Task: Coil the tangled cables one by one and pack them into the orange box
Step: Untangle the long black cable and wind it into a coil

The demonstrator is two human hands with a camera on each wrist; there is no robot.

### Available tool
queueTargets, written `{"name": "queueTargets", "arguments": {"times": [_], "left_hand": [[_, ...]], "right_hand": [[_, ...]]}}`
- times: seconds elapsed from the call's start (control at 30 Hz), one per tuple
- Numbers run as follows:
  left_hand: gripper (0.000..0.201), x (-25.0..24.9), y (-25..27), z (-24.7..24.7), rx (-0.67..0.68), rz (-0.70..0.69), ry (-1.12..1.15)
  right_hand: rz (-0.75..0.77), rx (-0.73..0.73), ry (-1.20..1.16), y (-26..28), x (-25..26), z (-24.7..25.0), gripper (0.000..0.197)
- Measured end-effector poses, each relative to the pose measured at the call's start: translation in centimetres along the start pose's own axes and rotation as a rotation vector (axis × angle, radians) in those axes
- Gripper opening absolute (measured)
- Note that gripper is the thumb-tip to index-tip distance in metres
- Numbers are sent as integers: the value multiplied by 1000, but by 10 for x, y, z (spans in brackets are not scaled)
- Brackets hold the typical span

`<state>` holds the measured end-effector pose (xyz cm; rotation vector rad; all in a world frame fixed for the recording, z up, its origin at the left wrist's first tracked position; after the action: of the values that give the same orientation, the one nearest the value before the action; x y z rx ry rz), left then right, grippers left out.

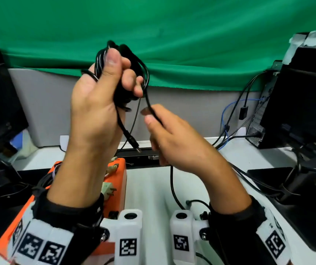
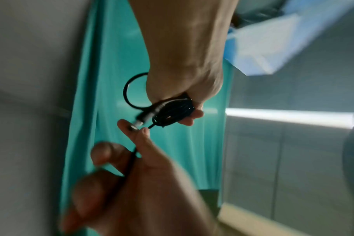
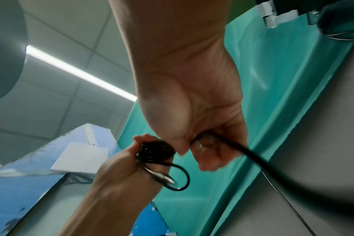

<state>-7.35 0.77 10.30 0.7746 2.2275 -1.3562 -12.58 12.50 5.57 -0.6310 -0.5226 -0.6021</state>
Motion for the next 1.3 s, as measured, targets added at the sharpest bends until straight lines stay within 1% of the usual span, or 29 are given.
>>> {"name": "queueTargets", "arguments": {"times": [0.03, 0.07, 0.1, 0.13, 0.17, 0.23, 0.27, 0.3, 0.33, 0.37, 0.4, 0.47, 0.53, 0.6, 0.63, 0.7, 0.77, 0.83, 0.9, 0.93, 0.97, 1.03, 1.1, 1.13, 1.17, 1.2, 1.23, 1.3], "left_hand": [[25, -2, 1, 0, 13, -89, -213], [22, -4, 4, -2, 40, -156, -414], [21, -4, 7, -5, 68, -202, -594], [22, -3, 11, -10, 100, -245, -763], [24, -1, 14, -14, 135, -294, -931], [32, 4, 20, -22, 201, -420, -1260], [36, 7, 22, -24, 238, -477, -1389], [38, 9, 21, -25, 273, -506, -1482], [39, 11, 19, -22, 294, -501, -1544], [39, 11, 15, -17, 303, -446, -1593], [39, 11, 10, -10, 298, -355, -1639], [43, 12, 3, 8, 295, -159, -1662], [41, 15, 1, 19, 331, 12, -1590], [40, 22, 2, 23, 408, 183, -1463], [42, 26, 4, 23, 445, 259, -1364], [52, 29, 8, 24, 484, 377, -1089], [56, 26, 10, 26, 483, 426, -789], [53, 18, 11, 27, 482, 414, -568], [47, 12, 14, 22, 501, 396, -330], [44, 10, 15, 18, 510, 386, -220], [42, 10, 16, 13, 522, 384, -127], [37, 14, 19, 0, 555, 430, 79], [35, 23, 23, -16, 575, 527, 338], [35, 27, 25, -23, 571, 566, 433], [35, 30, 25, -28, 549, 584, 477], [36, 33, 25, -31, 513, 583, 478], [38, 35, 24, -32, 471, 570, 453], [45, 37, 21, -30, 380, 535, 382]], "right_hand": [[4, 54, 43, 1, 1, -5, 21], [14, 91, 81, 3, 4, -7, 27], [31, 114, 102, 4, 6, -7, 29], [46, 120, 99, 5, 9, -5, 21], [57, 123, 68, 6, 11, -2, 14], [44, 156, -47, 9, 13, 3, 20], [22, 195, -122, 10, 15, 2, 21], [7, 239, -182, 12, 16, -1, 16], [-3, 279, -216, 13, 16, -4, 10], [-12, 297, -218, 13, 13, -6, 10], [-22, 291, -205, 12, 9, -4, 11], [-33, 211, -132, 9, 1, 6, 3], [-14, 115, -15, 8, -4, 21, 8], [27, 47, 80, 10, -5, 31, 14], [39, 22, 110, 11, -4, 35, 17], [69, -58, 179, 10, -5, 42, 27], [93, -206, 235, 11, -10, 55, 37], [102, -378, 223, 13, -19, 70, 42], [103, -529, 156, 15, -28, 84, 37], [90, -561, 108, 15, -32, 86, 36], [79, -554, 50, 14, -35, 85, 34], [84, -470, -112, 9, -32, 74, 28], [82, -339, -361, 6, -26, 58, 25], [79, -264, -494, 4, -24, 51, 26], [84, -196, -622, 3, -22, 46, 29], [95, -137, -735, 2, -21, 41, 37], [103, -80, -821, 2, -18, 39, 54], [76, 33, -928, 1, -17, 33, 106]]}}
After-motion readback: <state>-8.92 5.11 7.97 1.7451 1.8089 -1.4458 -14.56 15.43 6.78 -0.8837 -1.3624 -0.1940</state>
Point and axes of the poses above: each hand's wrist, its own y-axis away from the middle knuckle, its own z-axis out of the back of the hand, x = y × z, the point moved 5 cm from there along -y, towards the middle knuckle, and after that the axes turned 3 degrees about y, right-handed, at the moved point
